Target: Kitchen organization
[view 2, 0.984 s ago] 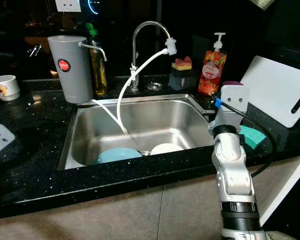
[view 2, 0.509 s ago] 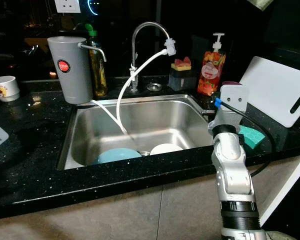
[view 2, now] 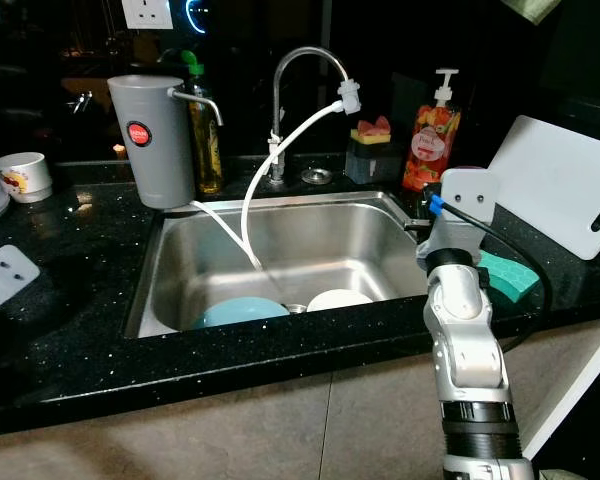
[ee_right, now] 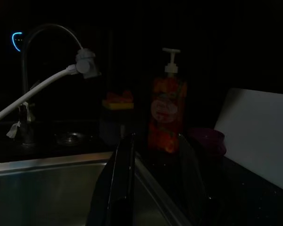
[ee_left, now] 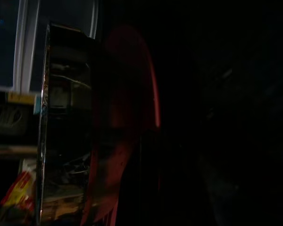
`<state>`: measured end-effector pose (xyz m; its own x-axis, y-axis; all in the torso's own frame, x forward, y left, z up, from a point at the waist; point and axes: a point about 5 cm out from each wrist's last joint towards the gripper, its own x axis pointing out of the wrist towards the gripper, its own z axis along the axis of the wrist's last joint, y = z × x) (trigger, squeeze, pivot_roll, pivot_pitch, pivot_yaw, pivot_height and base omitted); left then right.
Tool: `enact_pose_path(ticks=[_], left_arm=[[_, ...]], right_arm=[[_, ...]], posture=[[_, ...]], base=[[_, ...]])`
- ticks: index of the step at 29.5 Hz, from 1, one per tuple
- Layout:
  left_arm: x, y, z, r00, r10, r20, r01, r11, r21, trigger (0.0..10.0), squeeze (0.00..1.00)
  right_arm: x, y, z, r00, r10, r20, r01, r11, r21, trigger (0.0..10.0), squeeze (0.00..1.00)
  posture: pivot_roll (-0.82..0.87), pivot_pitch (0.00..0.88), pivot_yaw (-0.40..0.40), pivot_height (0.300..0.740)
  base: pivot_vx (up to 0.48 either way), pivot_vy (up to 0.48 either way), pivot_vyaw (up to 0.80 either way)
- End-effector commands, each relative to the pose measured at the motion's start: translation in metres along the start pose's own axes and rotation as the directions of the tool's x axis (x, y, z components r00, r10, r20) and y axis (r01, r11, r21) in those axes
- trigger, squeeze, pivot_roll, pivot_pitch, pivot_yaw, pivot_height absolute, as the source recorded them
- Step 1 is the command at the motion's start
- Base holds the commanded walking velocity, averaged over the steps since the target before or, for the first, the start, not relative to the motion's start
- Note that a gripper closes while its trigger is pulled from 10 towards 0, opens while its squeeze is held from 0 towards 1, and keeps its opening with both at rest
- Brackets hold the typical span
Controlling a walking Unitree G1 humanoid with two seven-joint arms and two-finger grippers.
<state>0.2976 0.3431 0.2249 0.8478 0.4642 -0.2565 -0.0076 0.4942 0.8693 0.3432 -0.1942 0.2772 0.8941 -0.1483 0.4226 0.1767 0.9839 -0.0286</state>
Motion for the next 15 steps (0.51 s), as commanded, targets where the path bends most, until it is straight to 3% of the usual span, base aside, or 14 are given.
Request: enact_pose_path(ticks=[1, 2, 15], left_arm=[[0.002, -0.032, 0.004, 0.990, -0.140, 0.017, 0.141, 0.990, -0.004, 10.0, 0.00], [0.000, -0.039, 0.019, 0.985, -0.161, 0.065, 0.161, 0.987, 0.003, 10.0, 0.00], [-0.016, -0.066, 0.084, 0.919, -0.278, 0.281, 0.274, 0.960, 0.054, 10.0, 0.00]], right_arm=[[0.001, -0.003, 0.001, 1.000, -0.012, 0.008, 0.012, 1.000, 0.012, 10.0, 0.00], [0.001, -0.003, 0.001, 1.000, -0.013, 0.008, 0.013, 1.000, 0.012, 10.0, 0.00], [0.001, -0.003, 0.003, 1.000, -0.013, 0.014, 0.013, 1.000, 0.014, 10.0, 0.00]], posture=[[0.14, 0.049, -0.074, 0.740], [0.14, 0.049, -0.074, 0.740], [0.12, 0.037, -0.060, 0.740]], base=[[0.000, 0.000, 0.00], [0.000, 0.000, 0.00], [0.000, 0.000, 0.00]])
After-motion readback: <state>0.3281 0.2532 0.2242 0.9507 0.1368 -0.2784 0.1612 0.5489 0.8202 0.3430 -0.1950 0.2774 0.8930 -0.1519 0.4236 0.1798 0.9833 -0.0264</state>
